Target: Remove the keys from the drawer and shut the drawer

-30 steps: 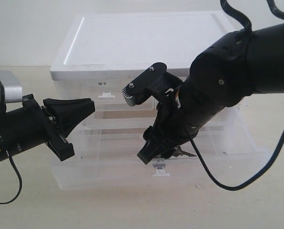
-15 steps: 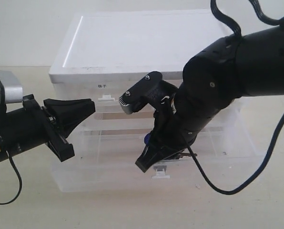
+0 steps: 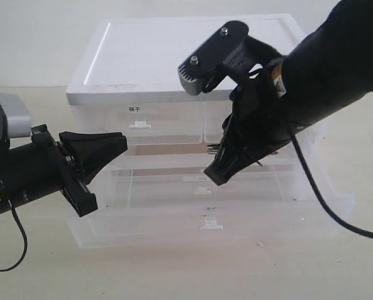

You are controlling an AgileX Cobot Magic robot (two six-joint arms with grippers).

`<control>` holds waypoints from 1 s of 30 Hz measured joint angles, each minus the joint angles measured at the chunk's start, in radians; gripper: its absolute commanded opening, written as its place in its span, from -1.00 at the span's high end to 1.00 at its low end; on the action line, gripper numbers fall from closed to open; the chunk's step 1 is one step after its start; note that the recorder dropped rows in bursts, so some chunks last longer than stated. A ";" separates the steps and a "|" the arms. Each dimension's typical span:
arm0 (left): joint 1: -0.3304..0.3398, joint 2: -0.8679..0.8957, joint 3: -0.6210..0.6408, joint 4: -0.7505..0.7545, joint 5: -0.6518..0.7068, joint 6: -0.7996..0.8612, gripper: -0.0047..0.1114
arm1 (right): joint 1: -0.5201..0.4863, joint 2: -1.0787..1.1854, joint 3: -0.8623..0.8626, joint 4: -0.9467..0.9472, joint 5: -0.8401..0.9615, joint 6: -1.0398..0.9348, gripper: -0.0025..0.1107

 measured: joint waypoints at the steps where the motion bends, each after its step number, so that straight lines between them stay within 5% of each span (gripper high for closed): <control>1: 0.000 0.000 0.000 0.028 0.000 0.000 0.84 | 0.000 -0.016 0.000 -0.004 0.000 0.000 0.96; 9: -0.004 -0.162 -0.009 0.366 0.000 -0.092 0.84 | 0.000 -0.097 0.002 -0.011 0.000 -0.002 0.96; 13: -0.080 -0.203 -0.009 0.423 0.013 -0.132 0.84 | 0.000 -0.149 0.003 -0.013 0.000 -0.004 0.96; 23: -0.376 -0.207 -0.009 0.406 0.268 -0.139 0.84 | 0.000 -0.233 0.003 -0.013 0.012 0.003 0.96; 30: -0.528 -0.192 -0.009 0.137 0.518 -0.004 0.84 | 0.000 -0.233 0.003 -0.013 0.018 0.003 0.96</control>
